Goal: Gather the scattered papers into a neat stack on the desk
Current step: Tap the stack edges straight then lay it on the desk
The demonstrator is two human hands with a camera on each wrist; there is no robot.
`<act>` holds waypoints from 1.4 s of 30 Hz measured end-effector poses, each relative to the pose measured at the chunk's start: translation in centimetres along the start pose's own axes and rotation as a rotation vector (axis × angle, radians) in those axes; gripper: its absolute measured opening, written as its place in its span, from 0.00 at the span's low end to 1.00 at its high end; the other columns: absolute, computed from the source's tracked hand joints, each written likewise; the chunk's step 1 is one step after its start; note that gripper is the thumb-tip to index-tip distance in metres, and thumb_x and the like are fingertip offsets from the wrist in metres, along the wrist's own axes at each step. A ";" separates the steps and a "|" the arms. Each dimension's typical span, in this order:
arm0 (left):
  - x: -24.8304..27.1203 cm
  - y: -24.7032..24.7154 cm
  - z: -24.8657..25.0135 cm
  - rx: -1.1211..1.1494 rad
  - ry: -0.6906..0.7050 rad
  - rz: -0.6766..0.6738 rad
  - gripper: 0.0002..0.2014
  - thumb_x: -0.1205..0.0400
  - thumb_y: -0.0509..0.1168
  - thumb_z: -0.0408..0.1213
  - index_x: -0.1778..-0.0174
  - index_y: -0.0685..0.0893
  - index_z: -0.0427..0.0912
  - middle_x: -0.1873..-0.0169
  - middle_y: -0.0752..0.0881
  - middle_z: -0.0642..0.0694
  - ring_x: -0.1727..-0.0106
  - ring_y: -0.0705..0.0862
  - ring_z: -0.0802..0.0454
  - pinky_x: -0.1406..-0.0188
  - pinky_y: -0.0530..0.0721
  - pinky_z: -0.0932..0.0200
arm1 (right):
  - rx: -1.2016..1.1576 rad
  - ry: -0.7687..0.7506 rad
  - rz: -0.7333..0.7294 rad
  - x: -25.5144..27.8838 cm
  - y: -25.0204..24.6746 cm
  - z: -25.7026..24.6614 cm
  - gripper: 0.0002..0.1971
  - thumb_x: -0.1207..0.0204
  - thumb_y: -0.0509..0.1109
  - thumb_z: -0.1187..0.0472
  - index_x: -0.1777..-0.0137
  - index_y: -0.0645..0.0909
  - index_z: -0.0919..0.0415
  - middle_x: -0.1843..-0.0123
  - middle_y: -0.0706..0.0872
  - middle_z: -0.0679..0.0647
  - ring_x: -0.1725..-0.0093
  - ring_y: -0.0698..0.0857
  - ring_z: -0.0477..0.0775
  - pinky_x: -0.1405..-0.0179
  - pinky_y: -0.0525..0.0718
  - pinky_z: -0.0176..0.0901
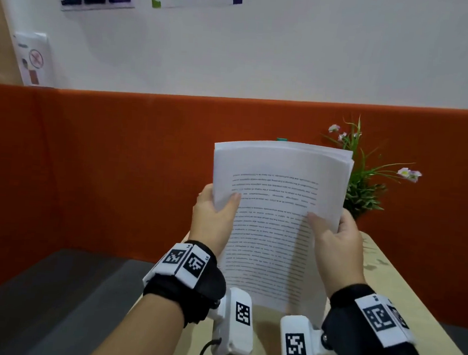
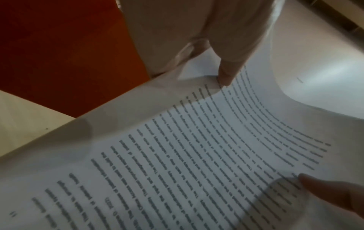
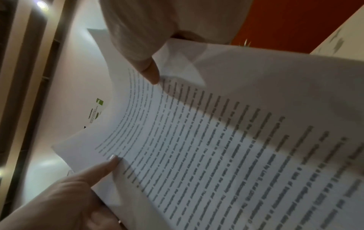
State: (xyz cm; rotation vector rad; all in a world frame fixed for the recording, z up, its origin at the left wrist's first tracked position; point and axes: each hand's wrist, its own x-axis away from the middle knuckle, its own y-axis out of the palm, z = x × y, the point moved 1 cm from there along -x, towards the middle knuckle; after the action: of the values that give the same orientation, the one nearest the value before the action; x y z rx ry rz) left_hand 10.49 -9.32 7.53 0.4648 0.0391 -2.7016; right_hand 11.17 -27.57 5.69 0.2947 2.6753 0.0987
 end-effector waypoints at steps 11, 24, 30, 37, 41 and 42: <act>0.9 0.0 6.5 -0.718 0.661 0.265 0.51 0.30 0.71 0.56 0.16 0.50 0.49 0.18 0.58 0.44 0.17 0.57 0.47 0.20 0.53 0.44 | -0.106 -0.035 -0.089 -0.1 -0.7 -0.1 0.07 0.23 0.70 0.65 0.53 0.84 0.50 0.56 0.91 0.47 0.57 0.91 0.46 0.67 0.85 0.33; 0.3 6.3 11.1 -1.191 0.844 -0.535 0.42 0.27 0.66 0.58 0.18 0.56 0.57 0.19 0.65 0.51 0.17 0.60 0.51 0.20 0.51 0.39 | -0.141 -0.035 -0.174 0.0 -0.8 -0.7 0.05 0.23 0.71 0.62 0.54 0.87 0.52 0.62 0.91 0.45 0.62 0.88 0.42 0.65 0.84 0.35; -1.1 6.3 12.0 -1.295 0.737 -0.603 0.19 0.23 0.67 0.54 0.38 0.77 0.52 0.44 0.84 0.52 0.37 0.81 0.48 0.38 0.76 0.48 | -0.141 -0.021 -0.171 -0.1 -0.9 -1.0 0.07 0.24 0.71 0.63 0.52 0.85 0.50 0.61 0.92 0.46 0.64 0.90 0.41 0.70 0.85 0.33; -3.5 1.1 12.6 -0.859 0.599 -0.265 0.13 0.22 0.69 0.43 0.46 0.86 0.41 0.47 0.89 0.40 0.42 0.85 0.42 0.53 0.74 0.60 | 0.217 0.100 0.143 -0.1 -4.1 1.1 0.28 0.32 0.78 0.50 0.34 0.75 0.55 0.41 0.82 0.52 0.45 0.83 0.55 0.46 0.83 0.54; -3.7 -2.6 10.2 -0.417 0.413 -0.151 0.12 0.22 0.69 0.39 0.44 0.85 0.40 0.49 0.89 0.39 0.48 0.87 0.45 0.41 0.83 0.46 | -0.113 0.207 0.158 -1.0 -4.9 2.0 0.33 0.31 0.78 0.54 0.28 0.71 0.59 0.35 0.82 0.52 0.39 0.82 0.54 0.35 0.77 0.55; -3.3 -2.9 9.2 -0.312 0.348 -0.139 0.09 0.20 0.68 0.35 0.46 0.83 0.40 0.49 0.88 0.37 0.49 0.86 0.45 0.41 0.83 0.43 | -0.128 0.194 0.152 -1.4 -4.7 1.7 0.28 0.28 0.76 0.58 0.29 0.73 0.61 0.37 0.83 0.52 0.41 0.82 0.53 0.36 0.77 0.54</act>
State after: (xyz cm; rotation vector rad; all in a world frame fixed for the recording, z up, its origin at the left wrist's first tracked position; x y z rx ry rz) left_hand 9.26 -6.22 17.19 0.8513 0.5984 -2.6443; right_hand 12.22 -32.43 4.22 0.4687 2.8181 0.3617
